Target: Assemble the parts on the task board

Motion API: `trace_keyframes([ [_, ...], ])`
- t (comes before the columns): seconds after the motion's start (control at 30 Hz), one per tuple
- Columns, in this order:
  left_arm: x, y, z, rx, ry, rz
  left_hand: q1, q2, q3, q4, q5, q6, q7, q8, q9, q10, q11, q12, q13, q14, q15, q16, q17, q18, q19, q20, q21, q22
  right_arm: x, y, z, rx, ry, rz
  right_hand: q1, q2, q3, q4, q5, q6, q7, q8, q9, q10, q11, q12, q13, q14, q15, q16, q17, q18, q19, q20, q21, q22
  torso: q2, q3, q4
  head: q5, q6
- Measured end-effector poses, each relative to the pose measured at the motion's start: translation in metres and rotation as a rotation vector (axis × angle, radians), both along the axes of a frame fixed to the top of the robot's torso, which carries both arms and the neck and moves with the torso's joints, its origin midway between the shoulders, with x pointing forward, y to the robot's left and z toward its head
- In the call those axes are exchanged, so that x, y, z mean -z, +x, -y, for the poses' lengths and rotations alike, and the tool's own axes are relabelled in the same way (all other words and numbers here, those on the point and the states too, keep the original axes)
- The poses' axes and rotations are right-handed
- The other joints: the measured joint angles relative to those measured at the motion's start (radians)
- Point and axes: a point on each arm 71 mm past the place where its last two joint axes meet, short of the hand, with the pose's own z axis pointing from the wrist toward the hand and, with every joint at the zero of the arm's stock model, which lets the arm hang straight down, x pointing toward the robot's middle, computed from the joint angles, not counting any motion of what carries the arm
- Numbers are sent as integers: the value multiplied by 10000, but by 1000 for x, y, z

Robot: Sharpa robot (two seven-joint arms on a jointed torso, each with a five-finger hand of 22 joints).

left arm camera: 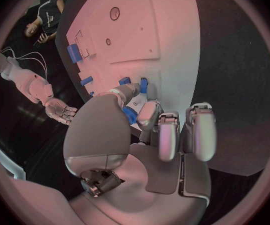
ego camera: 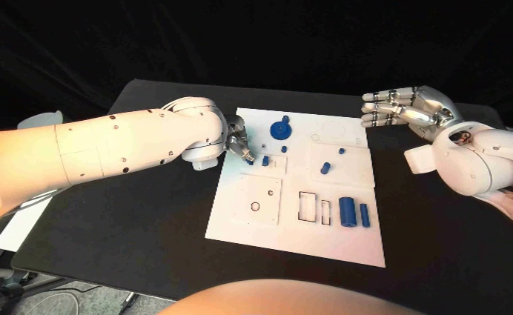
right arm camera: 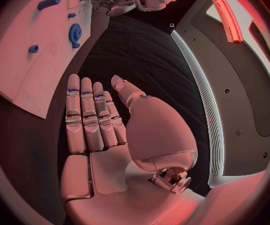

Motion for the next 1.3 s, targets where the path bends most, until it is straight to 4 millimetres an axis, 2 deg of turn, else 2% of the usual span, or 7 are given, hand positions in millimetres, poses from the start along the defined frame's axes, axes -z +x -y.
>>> trace_keyframes([
  [0.5, 0, 3, 2, 115, 104, -119, 0, 0, 28, -1, 14, 51, -13, 1, 20, 21, -16, 0, -1, 0, 0, 0, 0, 0, 0, 0, -1, -1, 0, 0, 0, -10, 3, -9, 0, 0, 0, 0, 0, 0, 0, 0, 0, 0, 0, 0, 0, 0, 0, 0, 1, 1, 0, 0, 0, 1, 10, 2, -7, -7, -54],
  [0.63, 0, 6, 3, 115, 130, -225, -189, 105, 60, -1, 65, 66, -1, 9, 25, 61, -24, 0, 4, 0, 0, 0, 0, 1, 0, 0, -1, -1, 0, 0, 0, -14, 4, -10, 0, 0, 0, 0, 0, 0, 0, 0, 0, 0, 0, 0, 0, 0, 0, 0, 2, 0, 0, 0, 0, 1, 10, 6, -6, -17, -71],
  [0.67, 1, 6, 3, 114, 134, -253, -263, 98, 214, -155, 66, 67, -1, 9, 27, 80, -43, 2, 13, 0, 0, 0, 0, 1, 0, 0, -1, -1, 0, 0, 0, -15, 5, -10, 0, 0, 0, 0, 0, 0, 0, 0, 0, 0, 0, 0, 0, 0, 0, 0, 2, 0, 0, 0, 0, 1, 9, 6, -7, -19, -75],
  [0.77, 1, 8, 3, 112, 140, -343, -428, 105, 316, -257, 66, 69, 0, 24, 51, 142, -100, 59, 66, 0, 0, 0, 0, 1, 0, 0, 4, -2, 0, 0, 0, -14, 4, -11, 0, 0, 0, 0, 0, 0, 0, 0, 0, 0, 0, 0, 0, 0, 0, 0, 2, 1, 0, 0, 0, 1, 8, 6, -10, -32, -78],
  [0.83, 2, 8, 3, 126, 136, -404, -506, 155, 303, -281, 61, 140, -69, 26, 64, 192, -121, 59, 82, -36, -36, 0, 3, 1, 37, -36, 39, -2, 0, 0, 0, -14, 4, -11, 0, 0, 0, 0, 0, 0, 0, 0, 0, 0, 0, 0, 0, 0, 0, 0, 2, 0, 0, 0, 0, 2, 8, 5, -10, -38, -83],
  [1.3, 5, 9, 4, 151, 110, -589, -1056, 284, 289, -517, 62, 211, -109, 24, 47, 265, -193, 138, 169, -36, -109, 0, 7, -1, 0, -74, 115, -2, 0, -1, 0, -17, 5, -13, 0, 0, 0, 0, 0, 0, 0, 0, 0, 0, 0, 0, 0, 0, 0, 0, 3, 0, 0, 0, 1, 2, 3, 5, 3, -58, -97],
])
